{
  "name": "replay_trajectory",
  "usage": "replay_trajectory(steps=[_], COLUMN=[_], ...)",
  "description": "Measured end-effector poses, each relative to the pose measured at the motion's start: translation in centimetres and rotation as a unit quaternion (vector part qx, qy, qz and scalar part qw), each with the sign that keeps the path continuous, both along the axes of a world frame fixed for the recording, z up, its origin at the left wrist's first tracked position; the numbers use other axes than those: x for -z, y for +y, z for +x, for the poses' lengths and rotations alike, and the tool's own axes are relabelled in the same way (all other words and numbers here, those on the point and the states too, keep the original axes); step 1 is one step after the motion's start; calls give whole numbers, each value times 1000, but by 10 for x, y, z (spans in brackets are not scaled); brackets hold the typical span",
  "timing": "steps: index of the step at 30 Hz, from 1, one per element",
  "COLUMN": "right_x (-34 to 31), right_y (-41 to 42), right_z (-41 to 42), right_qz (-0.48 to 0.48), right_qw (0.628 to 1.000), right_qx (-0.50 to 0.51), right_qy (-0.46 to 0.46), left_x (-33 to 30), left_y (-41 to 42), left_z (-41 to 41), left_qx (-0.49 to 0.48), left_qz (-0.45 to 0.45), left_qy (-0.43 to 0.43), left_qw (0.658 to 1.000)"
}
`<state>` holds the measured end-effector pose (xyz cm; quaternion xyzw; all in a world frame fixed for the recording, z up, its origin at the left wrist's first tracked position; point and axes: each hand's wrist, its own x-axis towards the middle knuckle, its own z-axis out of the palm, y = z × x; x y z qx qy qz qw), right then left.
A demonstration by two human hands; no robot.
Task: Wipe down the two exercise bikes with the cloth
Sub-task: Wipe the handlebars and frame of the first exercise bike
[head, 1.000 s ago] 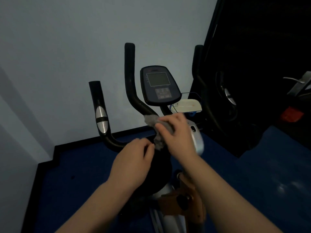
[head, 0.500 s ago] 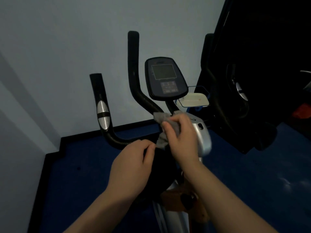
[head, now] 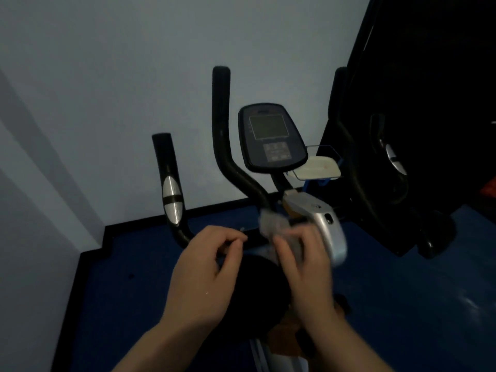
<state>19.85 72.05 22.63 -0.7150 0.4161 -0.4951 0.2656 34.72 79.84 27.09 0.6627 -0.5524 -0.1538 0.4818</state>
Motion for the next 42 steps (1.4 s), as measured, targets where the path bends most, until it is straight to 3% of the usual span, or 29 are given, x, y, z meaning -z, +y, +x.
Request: replay_trajectory(steps=[3, 6, 10, 16, 19, 22, 29, 32, 35, 40, 42], right_x=[0, -39, -54, -17, -42, -54, 10, -4, -22, 20, 18], right_y=[-6, -60, -83, -38, -68, -79, 20, -3, -30, 31, 26], right_z=[-4, 35, 54, 4, 35, 54, -23, -6, 15, -18, -21], right_qz=[-17, -28, -30, -36, -37, -22, 0, -23, -26, 39, 10], right_qw=[999, 994, 996, 991, 988, 994, 998, 996, 999, 999, 1000], right_qx=[-19, 2, -2, -7, -43, -49, -15, -27, -4, -6, -8], right_qy=[38, 106, 89, 126, 144, 96, 61, 83, 48, -16, 25], left_x=[-11, -32, -54, -37, -31, -29, -23, -23, -24, -26, -25], left_y=[-21, -54, -102, -135, -140, -142, -144, -145, -143, -142, -143], left_z=[35, 68, 111, 130, 123, 121, 123, 123, 122, 120, 121], left_qx=[-2, -10, -79, -89, -135, -157, -161, -163, -163, -159, -161], left_qz=[-58, -108, -155, -61, -82, -98, -127, -126, -121, -123, -129], left_qy=[-27, -111, -204, -163, -156, -152, -134, -134, -136, -121, -119], left_qw=[998, 988, 963, 981, 975, 971, 970, 969, 970, 972, 971])
